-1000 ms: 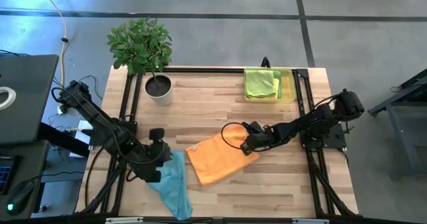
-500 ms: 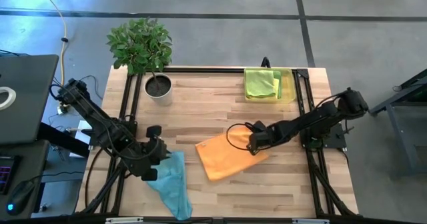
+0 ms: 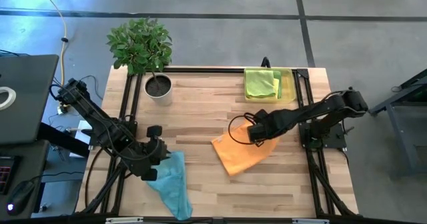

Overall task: Fold microfiber towels
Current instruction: Fold the orange microfiber towel

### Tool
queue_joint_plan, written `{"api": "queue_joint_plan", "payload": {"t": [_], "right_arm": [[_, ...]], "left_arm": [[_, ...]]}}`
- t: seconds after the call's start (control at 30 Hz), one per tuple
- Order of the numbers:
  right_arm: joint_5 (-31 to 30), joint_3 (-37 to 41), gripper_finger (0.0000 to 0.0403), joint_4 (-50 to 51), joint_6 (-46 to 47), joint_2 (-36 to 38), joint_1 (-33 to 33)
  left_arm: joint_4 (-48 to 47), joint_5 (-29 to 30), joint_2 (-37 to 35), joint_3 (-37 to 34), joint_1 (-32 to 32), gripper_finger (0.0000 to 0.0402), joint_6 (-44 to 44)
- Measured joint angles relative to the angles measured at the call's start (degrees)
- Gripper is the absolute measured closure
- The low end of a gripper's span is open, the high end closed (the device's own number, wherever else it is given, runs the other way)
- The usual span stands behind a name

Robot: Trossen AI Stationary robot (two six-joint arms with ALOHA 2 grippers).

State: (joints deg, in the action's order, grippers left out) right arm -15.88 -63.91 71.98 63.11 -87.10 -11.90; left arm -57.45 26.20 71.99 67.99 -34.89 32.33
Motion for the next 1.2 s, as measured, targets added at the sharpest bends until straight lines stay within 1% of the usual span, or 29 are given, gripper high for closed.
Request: {"api": "queue_joint_plan", "payload": {"t": [0.1, 0.2, 0.37, 0.53, 0.87, 1.2], "right_arm": [[0.4, -4.0, 0.0403, 2.9, 1.3, -1.7, -0.2], [2.6, -6.8, 0.0403, 2.6, 1.7, -4.4, -0.4], [7.5, -11.3, 0.0403, 2.7, 2.7, -11.8, -0.9], [9.8, -18.4, 0.0403, 3.0, 3.6, -19.5, -2.0], [10.1, -35.8, 0.0403, 3.8, 5.0, -33.2, -4.6], [10.1, -47.6, 0.0403, 4.1, 5.0, -43.6, -5.6]], "left_arm": [[-0.2, -0.1, 0.0, 0.0, 0.0, 0.0344, -1.2], [-0.2, -0.2, 0.0, 0.0, 0.0, 0.0344, -2.0], [-0.4, -0.2, 0.0, 0.0, 0.0, 0.0344, -4.7], [-1.6, -0.2, 0.0, 0.0, 0.0, 0.0344, -7.4], [-3.4, -0.2, 0.0, 0.0, 0.0, 0.0344, -9.7], [-5.8, -0.5, 0.0, 0.0, 0.0, 0.0344, -10.0]]}}
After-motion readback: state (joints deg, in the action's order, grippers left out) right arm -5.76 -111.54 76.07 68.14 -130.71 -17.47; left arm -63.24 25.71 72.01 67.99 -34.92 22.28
